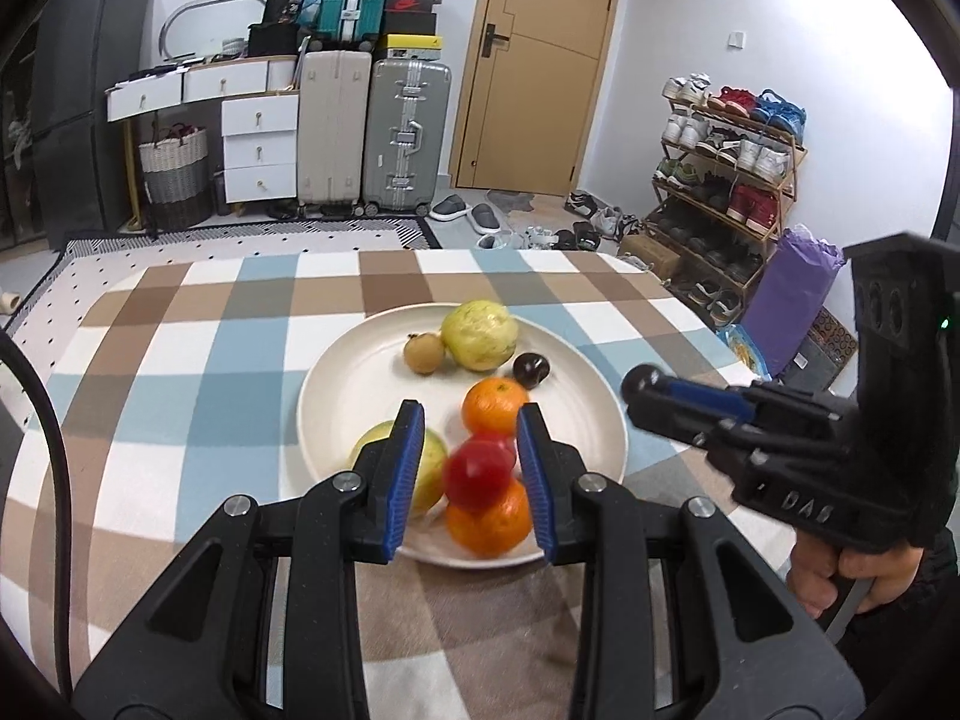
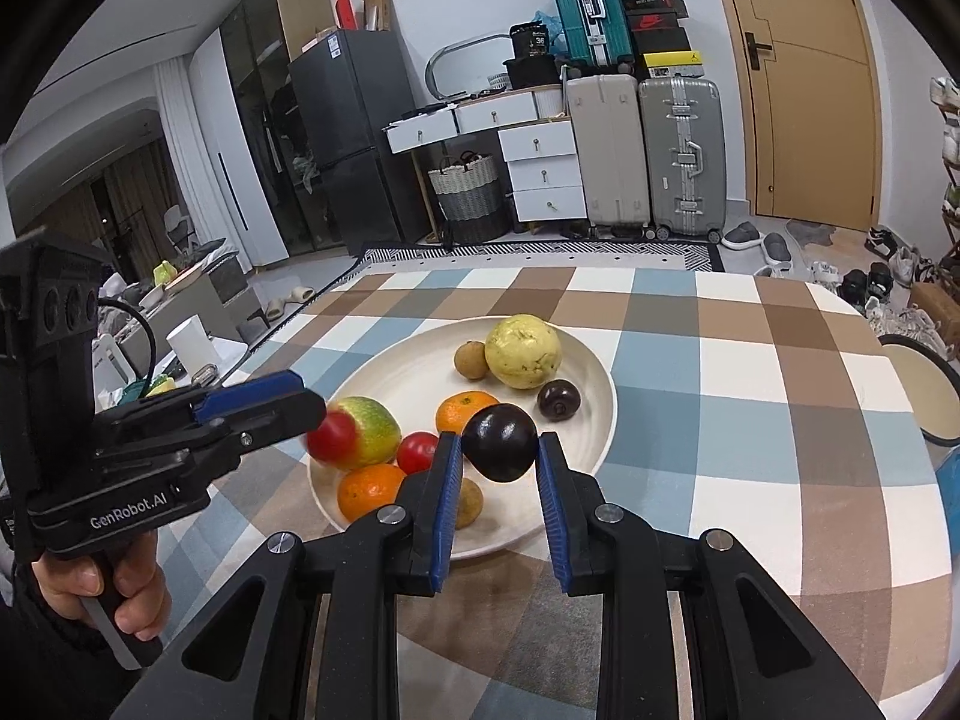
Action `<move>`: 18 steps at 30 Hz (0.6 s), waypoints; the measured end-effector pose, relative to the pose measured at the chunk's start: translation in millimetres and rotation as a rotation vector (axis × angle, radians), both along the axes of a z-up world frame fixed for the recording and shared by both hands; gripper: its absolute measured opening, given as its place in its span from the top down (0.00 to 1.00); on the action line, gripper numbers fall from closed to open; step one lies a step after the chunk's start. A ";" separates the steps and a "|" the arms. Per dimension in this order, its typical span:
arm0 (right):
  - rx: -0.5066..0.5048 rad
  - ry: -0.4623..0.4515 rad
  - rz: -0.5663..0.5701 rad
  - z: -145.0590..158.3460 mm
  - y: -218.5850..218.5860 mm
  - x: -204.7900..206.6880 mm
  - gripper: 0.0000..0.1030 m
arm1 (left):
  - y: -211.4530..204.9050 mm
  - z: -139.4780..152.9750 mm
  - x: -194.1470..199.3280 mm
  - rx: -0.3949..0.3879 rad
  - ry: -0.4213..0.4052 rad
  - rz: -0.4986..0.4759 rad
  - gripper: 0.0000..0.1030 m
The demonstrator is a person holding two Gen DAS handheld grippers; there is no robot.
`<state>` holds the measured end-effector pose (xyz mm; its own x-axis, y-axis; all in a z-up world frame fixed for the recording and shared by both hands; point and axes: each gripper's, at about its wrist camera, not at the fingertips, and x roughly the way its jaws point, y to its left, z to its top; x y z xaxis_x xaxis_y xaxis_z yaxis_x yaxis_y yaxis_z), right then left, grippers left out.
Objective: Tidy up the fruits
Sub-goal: 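Carry the tomato and plum over the white plate and release both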
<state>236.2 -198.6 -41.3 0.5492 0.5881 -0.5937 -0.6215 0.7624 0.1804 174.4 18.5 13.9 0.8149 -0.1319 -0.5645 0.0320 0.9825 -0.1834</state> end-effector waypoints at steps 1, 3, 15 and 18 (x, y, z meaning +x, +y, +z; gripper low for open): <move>0.000 0.002 -0.003 -1.6 -0.1 1.3 0.75 | -1.2 0.3 2.0 0.000 0.000 -0.004 0.72; 0.000 0.013 -0.009 -4.5 0.7 4.1 0.75 | -4.1 -1.6 7.5 0.004 0.000 -0.009 0.72; -0.014 0.028 -0.008 -12.5 2.7 7.8 0.75 | 2.1 -5.8 4.4 0.007 -0.004 -0.003 0.72; -0.025 0.031 -0.006 -15.6 6.1 8.5 0.75 | 3.2 -9.4 3.6 0.008 0.006 -0.004 0.72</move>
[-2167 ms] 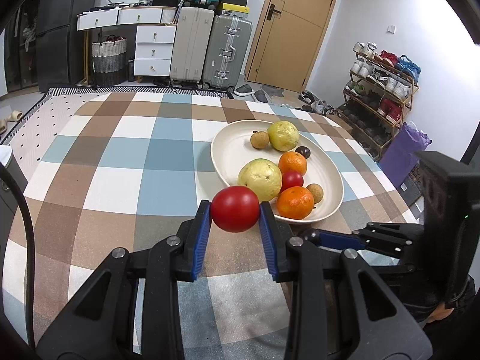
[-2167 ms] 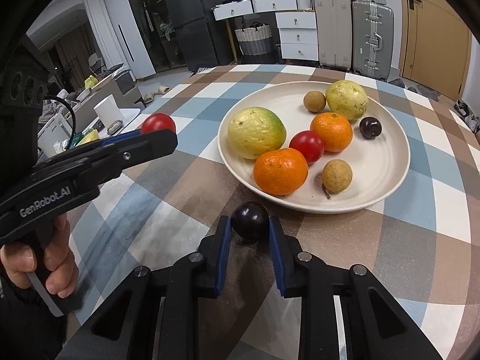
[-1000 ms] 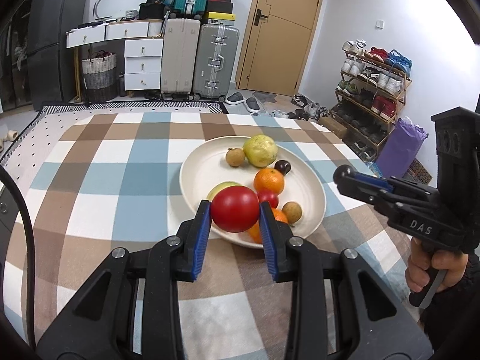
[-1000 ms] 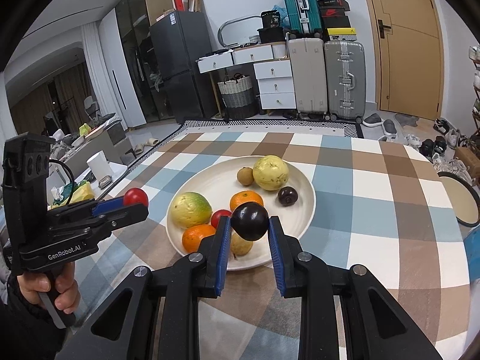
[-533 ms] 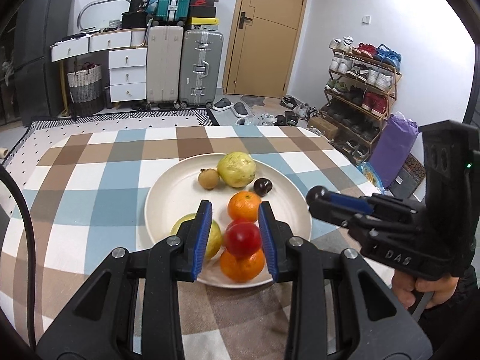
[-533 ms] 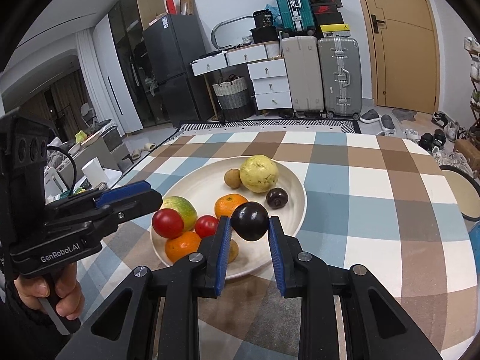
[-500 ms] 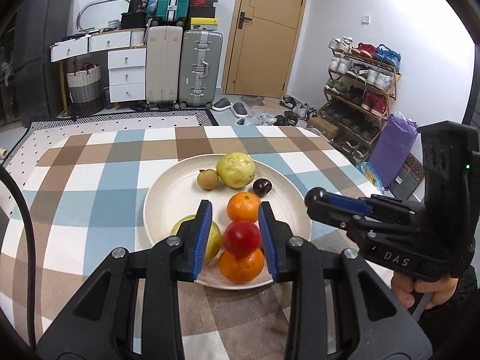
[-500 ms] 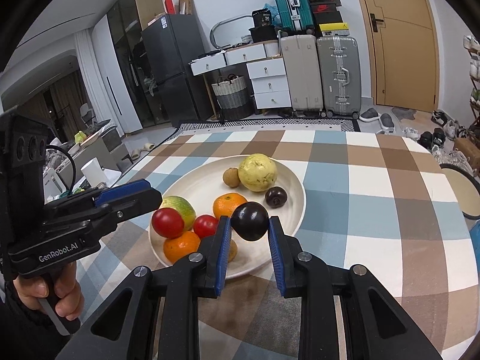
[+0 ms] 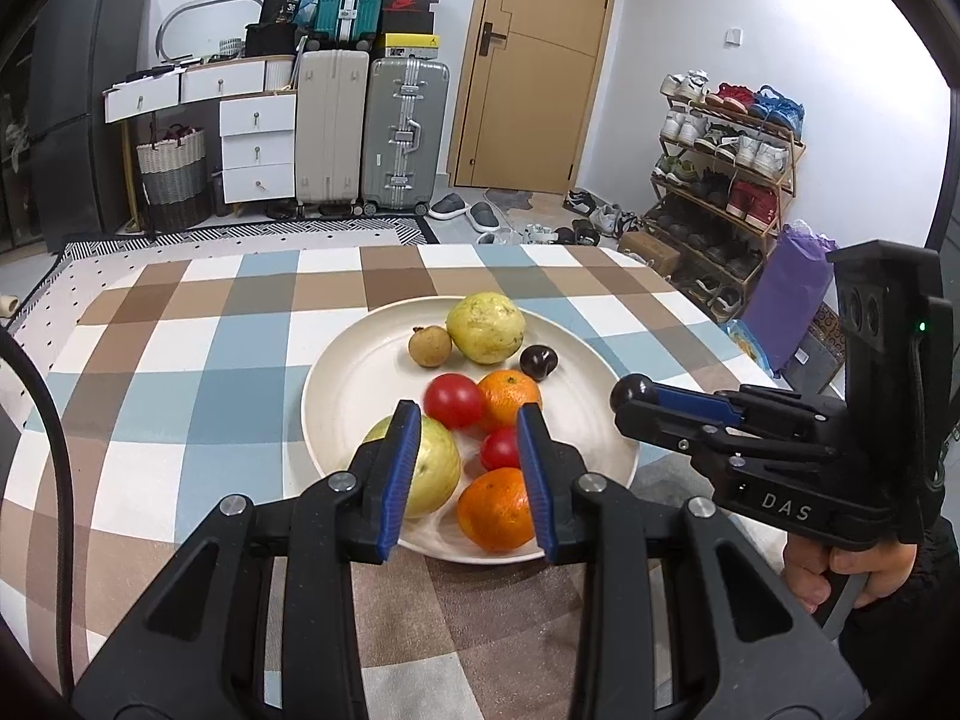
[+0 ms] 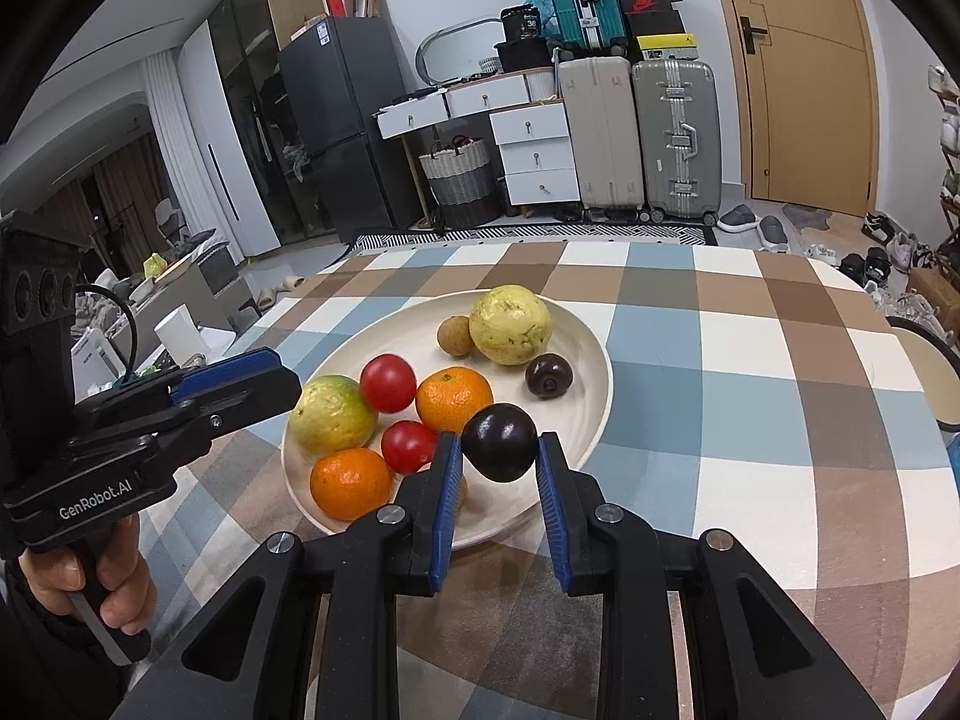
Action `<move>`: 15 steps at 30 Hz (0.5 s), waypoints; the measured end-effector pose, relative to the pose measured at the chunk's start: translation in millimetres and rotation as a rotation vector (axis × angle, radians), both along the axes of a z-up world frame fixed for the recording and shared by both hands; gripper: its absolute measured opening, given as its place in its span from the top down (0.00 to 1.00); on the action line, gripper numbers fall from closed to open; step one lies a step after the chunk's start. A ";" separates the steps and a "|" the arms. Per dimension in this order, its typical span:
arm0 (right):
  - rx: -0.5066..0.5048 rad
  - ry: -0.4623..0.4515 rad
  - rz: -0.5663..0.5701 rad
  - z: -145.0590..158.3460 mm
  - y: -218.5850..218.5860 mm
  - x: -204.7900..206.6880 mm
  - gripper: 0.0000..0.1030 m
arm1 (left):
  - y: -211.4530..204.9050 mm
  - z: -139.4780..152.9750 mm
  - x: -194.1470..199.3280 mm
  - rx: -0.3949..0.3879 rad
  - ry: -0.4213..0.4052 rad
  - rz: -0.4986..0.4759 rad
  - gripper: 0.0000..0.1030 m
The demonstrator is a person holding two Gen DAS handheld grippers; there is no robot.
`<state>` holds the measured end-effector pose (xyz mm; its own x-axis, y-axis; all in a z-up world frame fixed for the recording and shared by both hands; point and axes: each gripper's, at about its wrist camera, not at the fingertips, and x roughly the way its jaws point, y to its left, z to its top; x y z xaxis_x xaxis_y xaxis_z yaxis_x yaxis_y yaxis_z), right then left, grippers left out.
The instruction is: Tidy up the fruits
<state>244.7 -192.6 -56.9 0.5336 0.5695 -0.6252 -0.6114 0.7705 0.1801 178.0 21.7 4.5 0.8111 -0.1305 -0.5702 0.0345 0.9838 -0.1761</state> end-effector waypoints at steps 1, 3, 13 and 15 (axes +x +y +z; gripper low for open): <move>-0.003 -0.001 0.003 -0.3 0.9 -0.6 0.75 | 0.0 -0.4 -0.8 0.002 0.000 0.000 0.72; -0.011 -0.009 0.008 -0.6 2.4 -1.9 0.74 | -0.6 -1.5 -0.5 0.007 0.004 0.002 0.71; -0.049 -0.071 0.003 2.4 2.7 -11.1 0.49 | 7.7 -0.8 -12.9 -0.005 -0.029 0.054 0.20; -0.057 -0.086 0.000 3.4 1.4 -14.6 0.40 | 8.9 -1.3 -15.7 -0.005 -0.029 0.059 0.19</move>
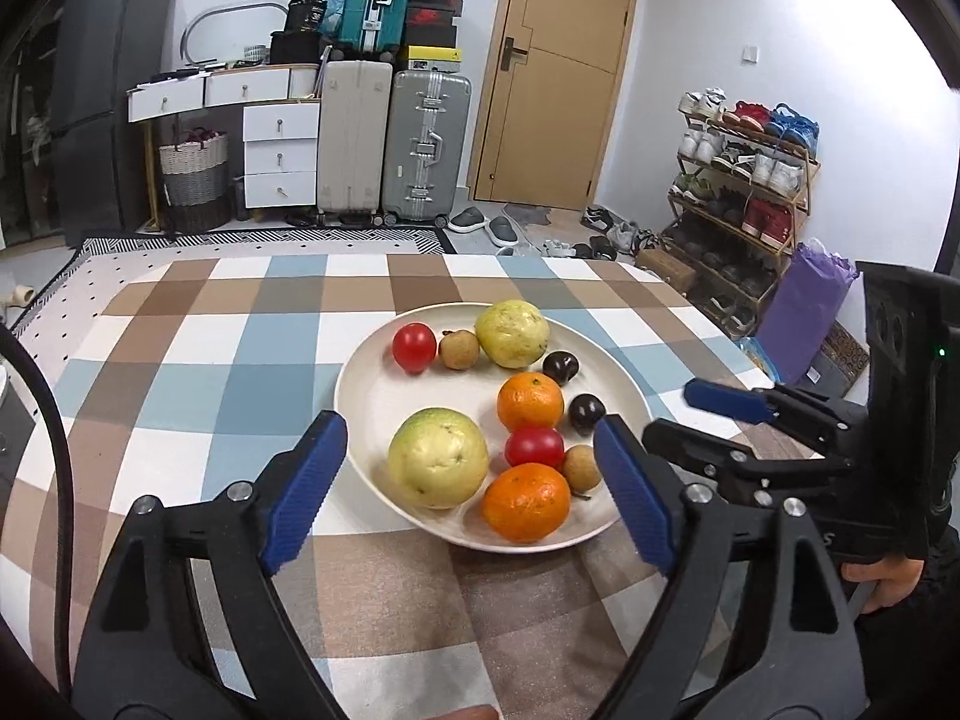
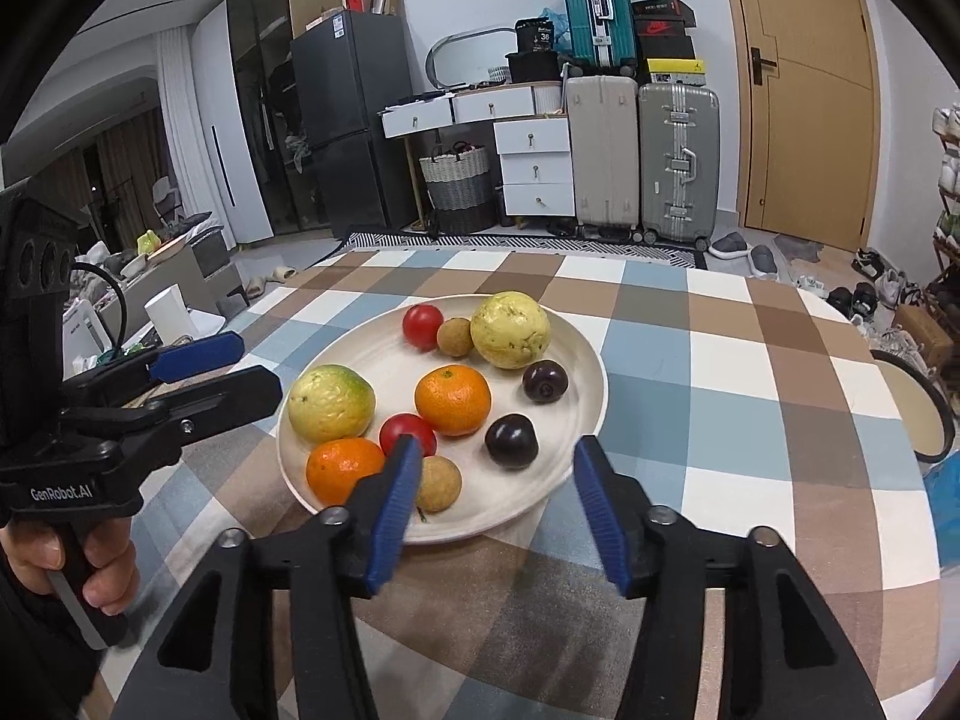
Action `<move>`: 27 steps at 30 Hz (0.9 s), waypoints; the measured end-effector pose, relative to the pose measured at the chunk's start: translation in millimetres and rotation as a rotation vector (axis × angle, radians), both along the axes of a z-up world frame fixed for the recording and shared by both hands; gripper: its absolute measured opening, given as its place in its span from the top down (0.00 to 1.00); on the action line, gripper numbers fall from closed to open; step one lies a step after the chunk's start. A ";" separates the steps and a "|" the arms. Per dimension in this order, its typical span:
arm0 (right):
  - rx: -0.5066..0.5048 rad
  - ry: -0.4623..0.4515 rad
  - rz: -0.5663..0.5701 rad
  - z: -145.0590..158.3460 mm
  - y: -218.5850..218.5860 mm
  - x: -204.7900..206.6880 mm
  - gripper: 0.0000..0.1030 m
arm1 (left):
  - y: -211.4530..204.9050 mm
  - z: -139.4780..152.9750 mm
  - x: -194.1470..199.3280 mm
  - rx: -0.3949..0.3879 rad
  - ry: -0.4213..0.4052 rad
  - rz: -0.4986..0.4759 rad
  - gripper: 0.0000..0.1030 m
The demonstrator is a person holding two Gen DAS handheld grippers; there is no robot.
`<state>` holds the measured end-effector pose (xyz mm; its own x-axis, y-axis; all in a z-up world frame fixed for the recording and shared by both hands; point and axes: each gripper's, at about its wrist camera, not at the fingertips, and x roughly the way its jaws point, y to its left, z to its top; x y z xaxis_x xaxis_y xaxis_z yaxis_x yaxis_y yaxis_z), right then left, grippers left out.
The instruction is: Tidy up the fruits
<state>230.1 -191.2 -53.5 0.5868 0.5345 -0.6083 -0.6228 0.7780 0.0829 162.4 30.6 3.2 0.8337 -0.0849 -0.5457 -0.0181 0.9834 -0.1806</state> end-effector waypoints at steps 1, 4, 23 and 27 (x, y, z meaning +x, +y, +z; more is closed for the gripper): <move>-0.002 -0.006 0.001 0.4 -0.2 -1.4 0.31 | 0.6 -0.8 -1.9 -0.001 0.002 0.001 0.19; -0.005 -0.027 -0.003 1.9 -1.5 -7.3 0.11 | 1.5 -2.8 -9.8 0.020 -0.005 0.024 0.09; 0.120 -0.105 0.025 16.5 -16.3 -41.6 0.00 | 4.4 -4.3 -50.4 0.049 -0.062 0.063 0.01; 0.131 -0.133 0.023 17.7 -17.0 -45.7 0.00 | 2.3 -4.0 -50.1 0.053 -0.062 0.054 0.01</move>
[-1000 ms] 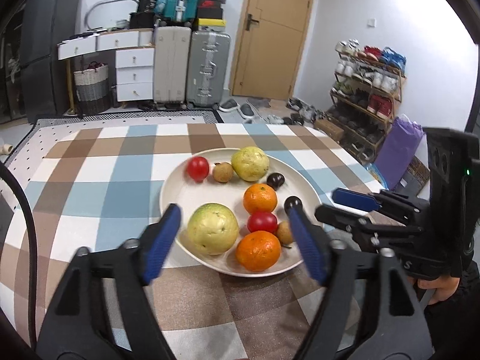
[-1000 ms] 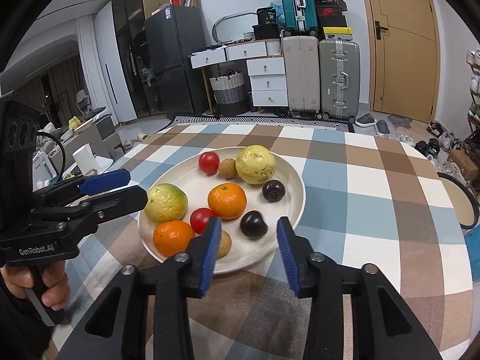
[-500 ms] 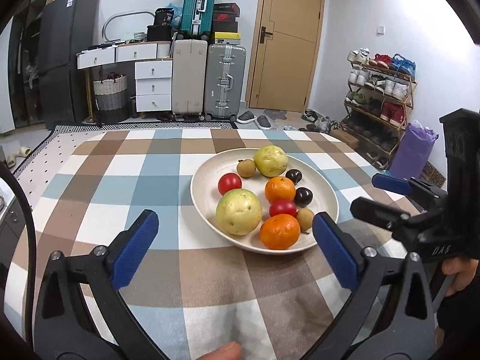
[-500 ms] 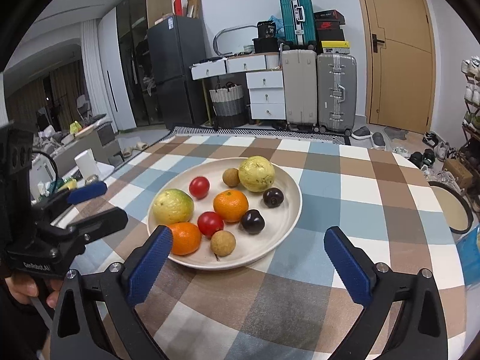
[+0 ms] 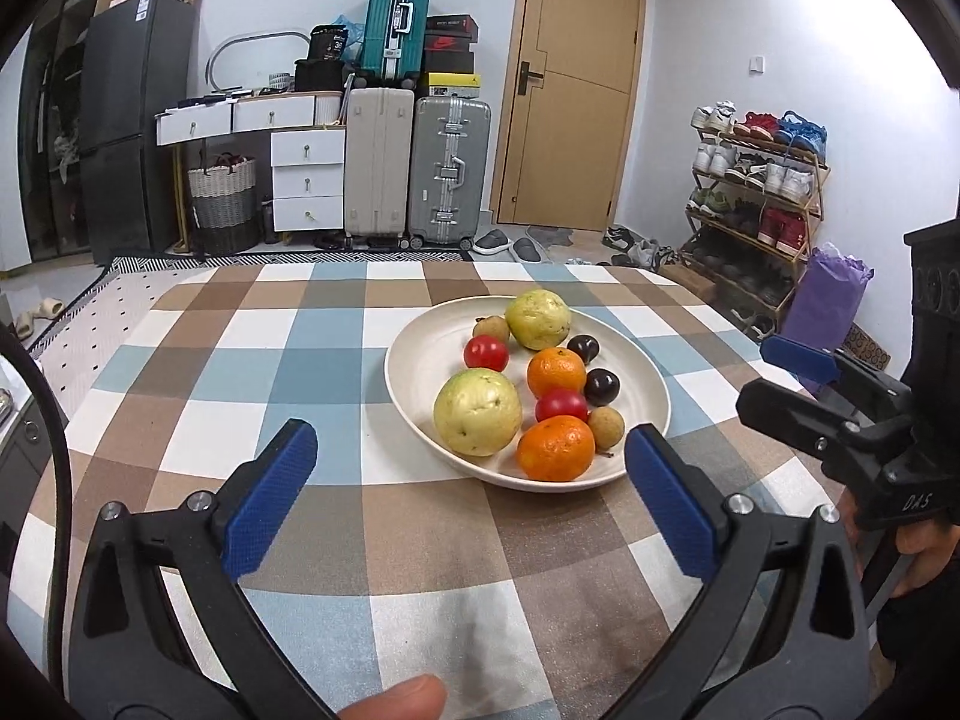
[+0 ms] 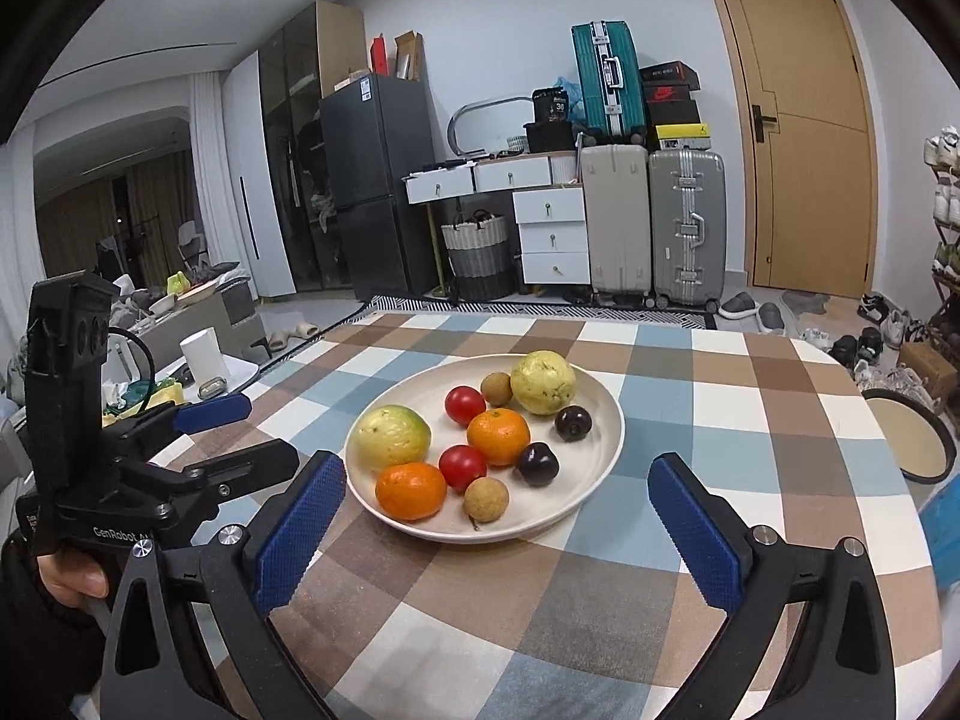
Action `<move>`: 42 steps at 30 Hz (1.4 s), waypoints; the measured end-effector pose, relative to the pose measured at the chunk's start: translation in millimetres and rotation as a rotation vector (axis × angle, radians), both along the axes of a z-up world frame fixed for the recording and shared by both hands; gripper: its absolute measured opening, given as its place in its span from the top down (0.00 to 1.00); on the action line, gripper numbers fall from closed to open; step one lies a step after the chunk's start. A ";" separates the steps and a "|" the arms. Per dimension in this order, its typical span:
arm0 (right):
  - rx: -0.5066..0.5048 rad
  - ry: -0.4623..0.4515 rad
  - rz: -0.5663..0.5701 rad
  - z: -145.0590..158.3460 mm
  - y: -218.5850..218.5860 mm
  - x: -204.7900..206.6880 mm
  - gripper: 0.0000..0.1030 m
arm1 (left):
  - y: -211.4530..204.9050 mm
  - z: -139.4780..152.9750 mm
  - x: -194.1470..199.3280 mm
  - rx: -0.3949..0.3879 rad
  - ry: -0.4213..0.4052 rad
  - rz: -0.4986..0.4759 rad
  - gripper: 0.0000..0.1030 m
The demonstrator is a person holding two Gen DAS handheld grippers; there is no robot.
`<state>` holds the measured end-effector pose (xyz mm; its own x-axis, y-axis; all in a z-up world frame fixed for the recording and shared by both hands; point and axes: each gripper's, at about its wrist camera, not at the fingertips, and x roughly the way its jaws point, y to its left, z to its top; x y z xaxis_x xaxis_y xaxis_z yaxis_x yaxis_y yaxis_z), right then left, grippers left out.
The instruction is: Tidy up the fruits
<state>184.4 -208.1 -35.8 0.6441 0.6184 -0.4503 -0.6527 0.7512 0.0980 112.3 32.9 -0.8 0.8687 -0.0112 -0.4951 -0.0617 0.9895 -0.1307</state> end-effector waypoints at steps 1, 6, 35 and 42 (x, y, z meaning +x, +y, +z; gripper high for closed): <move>0.000 0.000 -0.002 -1.0 0.3 -0.1 0.00 | -0.2 -0.1 0.8 0.000 0.001 0.000 0.01; 0.009 -0.001 -0.004 0.0 -1.6 0.2 0.00 | 1.8 -1.9 3.2 -0.009 0.018 0.012 0.01; -0.003 0.001 0.001 -0.5 -0.3 -0.4 0.00 | 2.9 -2.9 3.9 -0.014 0.021 0.010 0.01; -0.003 0.001 0.000 -0.4 -0.2 -1.3 0.00 | 2.9 -3.0 4.0 -0.012 0.021 0.010 0.01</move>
<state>183.1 -208.3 -36.2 0.6432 0.6172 -0.4532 -0.6529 0.7513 0.0964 116.3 35.8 -3.8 0.8585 -0.0091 -0.5127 -0.0739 0.9872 -0.1413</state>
